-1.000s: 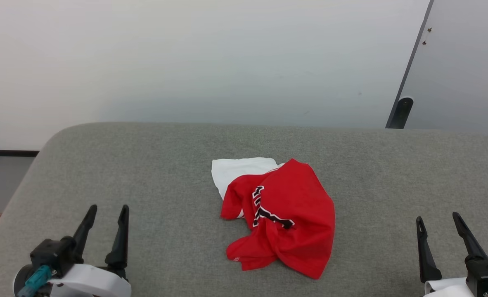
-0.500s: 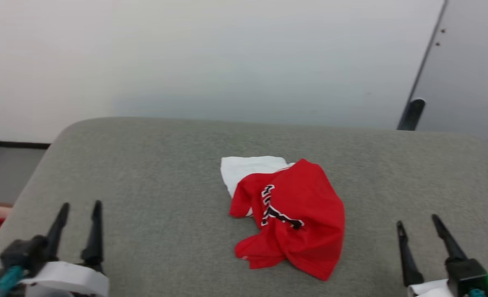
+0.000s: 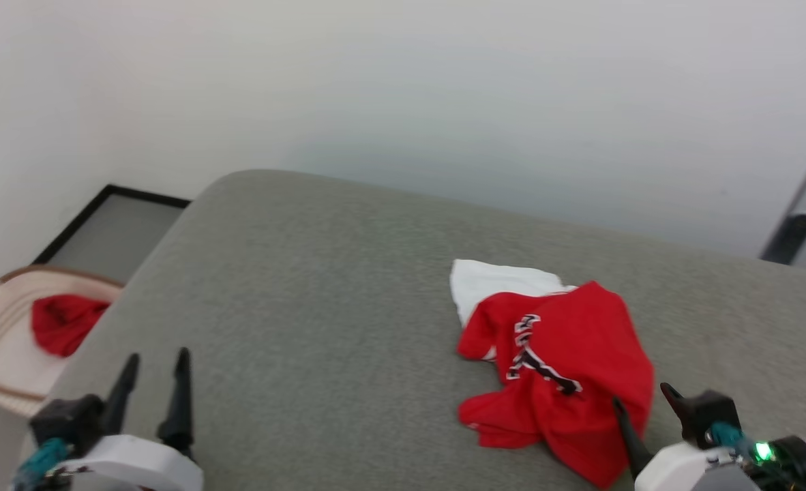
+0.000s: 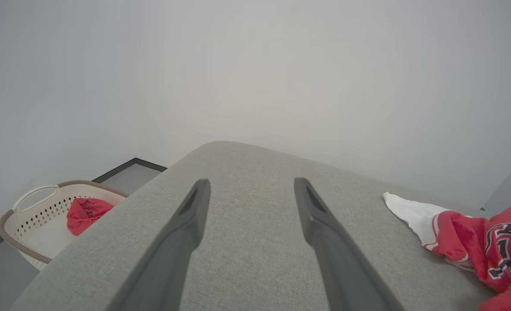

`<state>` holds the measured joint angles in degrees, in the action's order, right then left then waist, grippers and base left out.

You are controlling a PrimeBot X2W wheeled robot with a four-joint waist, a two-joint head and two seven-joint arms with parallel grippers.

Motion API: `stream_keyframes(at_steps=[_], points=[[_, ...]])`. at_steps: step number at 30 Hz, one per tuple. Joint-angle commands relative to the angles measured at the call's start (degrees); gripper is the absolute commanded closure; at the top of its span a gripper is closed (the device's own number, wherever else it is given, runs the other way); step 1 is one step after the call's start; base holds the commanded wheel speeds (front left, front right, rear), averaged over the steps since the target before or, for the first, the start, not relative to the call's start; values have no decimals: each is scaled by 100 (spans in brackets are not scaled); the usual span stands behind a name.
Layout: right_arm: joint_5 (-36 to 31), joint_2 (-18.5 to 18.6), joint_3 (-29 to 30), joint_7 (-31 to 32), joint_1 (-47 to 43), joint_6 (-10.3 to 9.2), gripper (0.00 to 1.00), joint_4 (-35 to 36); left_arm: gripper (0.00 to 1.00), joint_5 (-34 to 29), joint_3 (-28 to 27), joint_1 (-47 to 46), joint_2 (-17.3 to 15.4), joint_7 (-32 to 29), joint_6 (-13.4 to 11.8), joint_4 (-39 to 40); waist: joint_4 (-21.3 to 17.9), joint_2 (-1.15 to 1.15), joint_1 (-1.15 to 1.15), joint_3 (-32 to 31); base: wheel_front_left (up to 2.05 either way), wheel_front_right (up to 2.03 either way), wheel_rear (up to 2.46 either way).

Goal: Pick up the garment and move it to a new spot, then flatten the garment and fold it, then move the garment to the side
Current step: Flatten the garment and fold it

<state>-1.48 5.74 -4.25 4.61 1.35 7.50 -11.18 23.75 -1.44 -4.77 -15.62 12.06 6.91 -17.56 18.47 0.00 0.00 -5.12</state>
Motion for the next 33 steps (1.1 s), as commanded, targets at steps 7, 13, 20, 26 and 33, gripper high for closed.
stream_keyframes(at_steps=[7, 13, 20, 26, 33], points=[[172, 135, 79, 1770, 560, -2, 0, -166, 0, 133, 312, -221, 271, -98, 22, 26, 733, 0, 0, 262, 0, 0, 0], [287, 160, 55, 2285, 1103, -2, 88, -863, 0, 208, 489, -390, 431, 52, 40, -92, 890, 0, 0, 578, 0, 0, 0], [498, 291, 51, 2236, 1534, -2, 100, -1276, 0, 196, 624, -516, 466, 191, 55, -387, 908, 0, 0, 610, 0, 0, 0], [843, 445, 202, 2391, 1488, -2, 100, -890, 0, 233, 609, -468, 370, 259, 51, -601, 791, 0, 0, 417, 0, 0, 0], [1064, 653, 701, 2548, 1208, -3, 100, -139, 0, 260, 528, -362, 320, 302, 56, -643, 485, 0, 0, 344, 0, 0, 0]])
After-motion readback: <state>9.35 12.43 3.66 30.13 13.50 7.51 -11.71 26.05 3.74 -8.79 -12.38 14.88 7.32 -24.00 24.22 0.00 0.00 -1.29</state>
